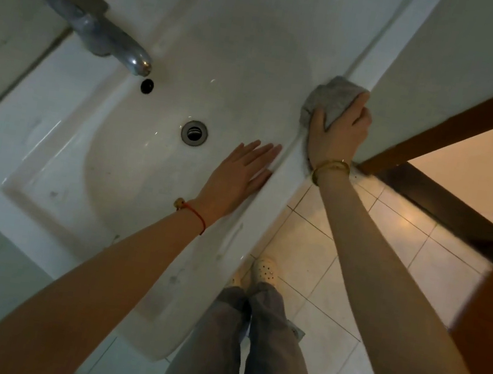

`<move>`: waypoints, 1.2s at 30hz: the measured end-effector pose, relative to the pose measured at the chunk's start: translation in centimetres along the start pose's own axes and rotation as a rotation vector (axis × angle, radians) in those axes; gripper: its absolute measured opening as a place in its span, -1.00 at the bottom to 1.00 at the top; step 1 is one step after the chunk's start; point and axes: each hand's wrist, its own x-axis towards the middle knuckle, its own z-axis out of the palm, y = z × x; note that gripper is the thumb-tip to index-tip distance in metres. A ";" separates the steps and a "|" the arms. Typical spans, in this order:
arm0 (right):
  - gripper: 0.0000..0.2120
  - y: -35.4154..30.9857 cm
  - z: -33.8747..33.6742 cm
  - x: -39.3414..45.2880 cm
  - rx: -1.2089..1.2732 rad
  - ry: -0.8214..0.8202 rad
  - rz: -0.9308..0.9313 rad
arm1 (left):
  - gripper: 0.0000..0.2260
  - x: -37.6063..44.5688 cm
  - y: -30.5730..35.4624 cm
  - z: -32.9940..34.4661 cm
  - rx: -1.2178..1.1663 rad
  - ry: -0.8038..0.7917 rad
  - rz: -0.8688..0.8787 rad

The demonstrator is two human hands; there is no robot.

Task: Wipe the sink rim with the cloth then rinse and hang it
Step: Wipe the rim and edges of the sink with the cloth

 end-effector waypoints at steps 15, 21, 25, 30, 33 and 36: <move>-0.23 -0.4 0.4 0.9 -0.050 0.070 0.001 | -0.58 0.5 -0.4 -0.6 0.038 0.030 0.072; -0.23 1.5 0.6 -1.9 0.044 0.044 -0.127 | -0.59 5.8 -0.5 -1.7 0.042 0.165 0.048; -0.21 0.6 -0.8 5.6 -0.009 0.049 -0.135 | -0.57 11.7 -0.7 -2.3 0.082 0.206 0.002; -0.22 -0.3 -3.0 17.9 -0.206 0.002 -0.140 | -0.56 19.2 -0.4 -2.2 0.136 0.246 -0.061; -0.26 0.1 -3.2 19.9 -0.304 0.010 -0.205 | -0.56 22.6 -0.5 -1.9 0.145 0.261 -0.108; -0.32 1.1 -3.0 18.0 -0.294 0.022 -0.293 | -0.54 25.0 -0.7 -1.5 0.203 0.241 -0.149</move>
